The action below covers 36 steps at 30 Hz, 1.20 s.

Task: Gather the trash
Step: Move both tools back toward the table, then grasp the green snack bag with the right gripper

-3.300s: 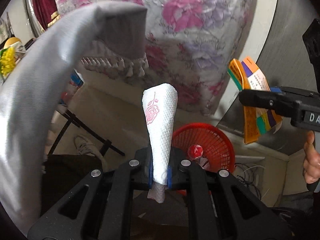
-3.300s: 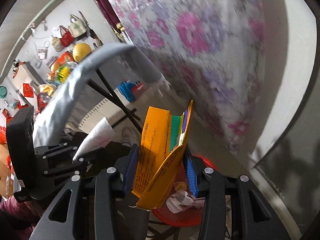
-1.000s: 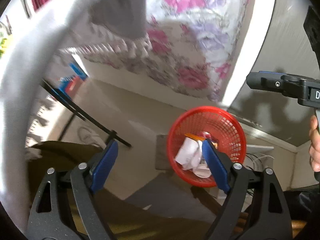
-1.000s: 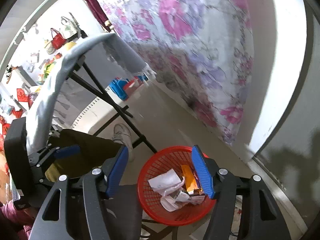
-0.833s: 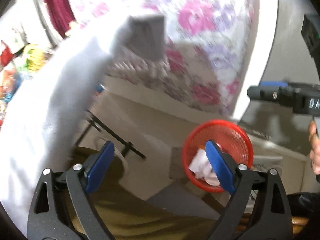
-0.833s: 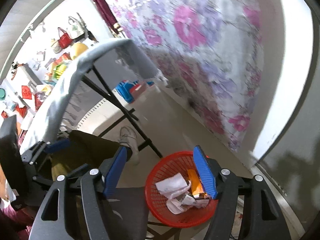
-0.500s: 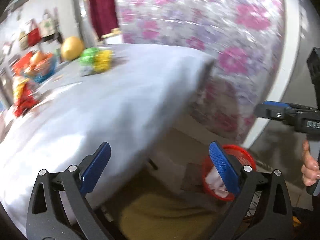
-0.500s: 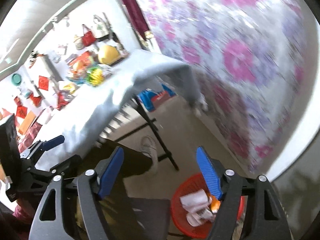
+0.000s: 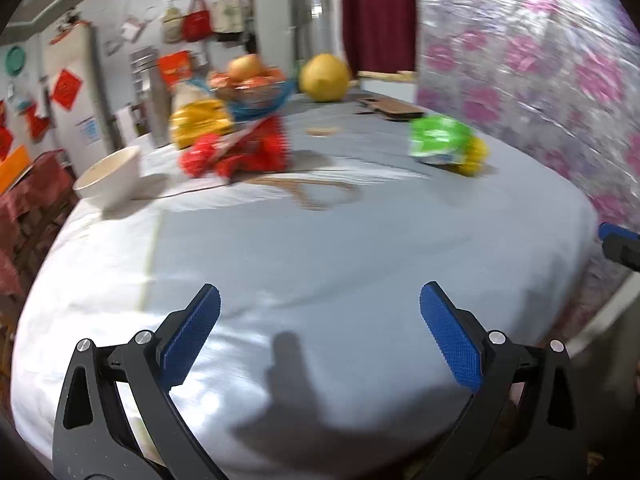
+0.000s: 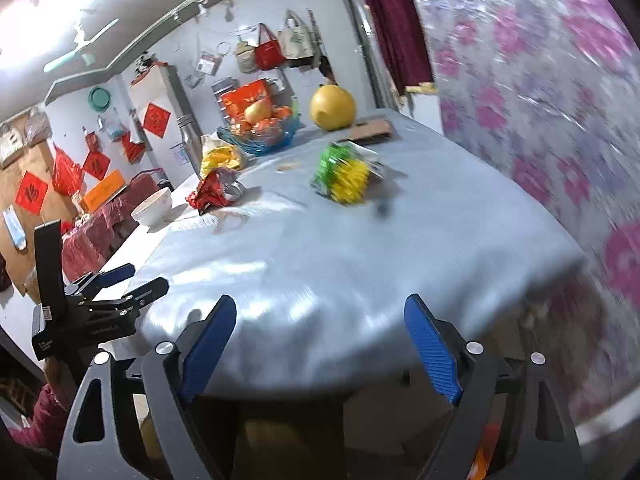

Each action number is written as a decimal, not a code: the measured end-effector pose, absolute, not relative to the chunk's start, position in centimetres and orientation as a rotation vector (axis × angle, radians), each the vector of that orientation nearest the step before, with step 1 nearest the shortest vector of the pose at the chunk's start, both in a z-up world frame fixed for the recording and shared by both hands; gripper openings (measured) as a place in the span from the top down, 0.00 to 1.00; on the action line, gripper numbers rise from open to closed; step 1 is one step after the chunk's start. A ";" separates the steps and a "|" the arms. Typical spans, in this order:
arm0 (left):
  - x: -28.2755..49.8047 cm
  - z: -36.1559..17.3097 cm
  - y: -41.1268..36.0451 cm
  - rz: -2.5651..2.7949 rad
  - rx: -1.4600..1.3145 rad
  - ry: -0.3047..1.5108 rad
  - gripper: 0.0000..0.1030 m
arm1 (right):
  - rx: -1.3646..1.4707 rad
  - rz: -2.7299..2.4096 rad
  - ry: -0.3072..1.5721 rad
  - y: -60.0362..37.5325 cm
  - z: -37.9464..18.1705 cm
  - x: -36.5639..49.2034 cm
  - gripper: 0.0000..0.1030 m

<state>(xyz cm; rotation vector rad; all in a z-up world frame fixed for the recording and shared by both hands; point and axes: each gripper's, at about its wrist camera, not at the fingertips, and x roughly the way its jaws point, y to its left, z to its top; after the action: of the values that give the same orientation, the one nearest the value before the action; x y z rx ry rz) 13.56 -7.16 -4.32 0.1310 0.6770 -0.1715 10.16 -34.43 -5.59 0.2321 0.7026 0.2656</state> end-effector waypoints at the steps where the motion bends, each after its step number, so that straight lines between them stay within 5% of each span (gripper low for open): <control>1: 14.1 -4.4 -6.3 -0.150 0.128 0.685 0.07 | 0.229 0.269 0.706 -34.1 -5.5 11.0 0.18; 22: 20.4 -5.9 1.6 -0.131 -0.054 0.836 0.07 | 0.188 0.182 0.756 -30.9 -4.0 29.7 0.17; 32: 20.2 -6.0 1.0 -0.166 -0.029 0.830 0.07 | -0.028 0.100 0.883 -28.8 -7.8 34.3 0.06; 36: 20.4 -6.0 0.8 -0.163 -0.008 0.839 0.07 | -0.051 0.190 0.861 -27.5 -7.4 33.2 0.28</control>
<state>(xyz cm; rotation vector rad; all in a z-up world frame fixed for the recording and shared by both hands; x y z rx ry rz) 20.45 0.76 -6.03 -0.0076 0.8387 -0.1625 33.22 -27.54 -7.44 -0.0505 0.8614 0.1898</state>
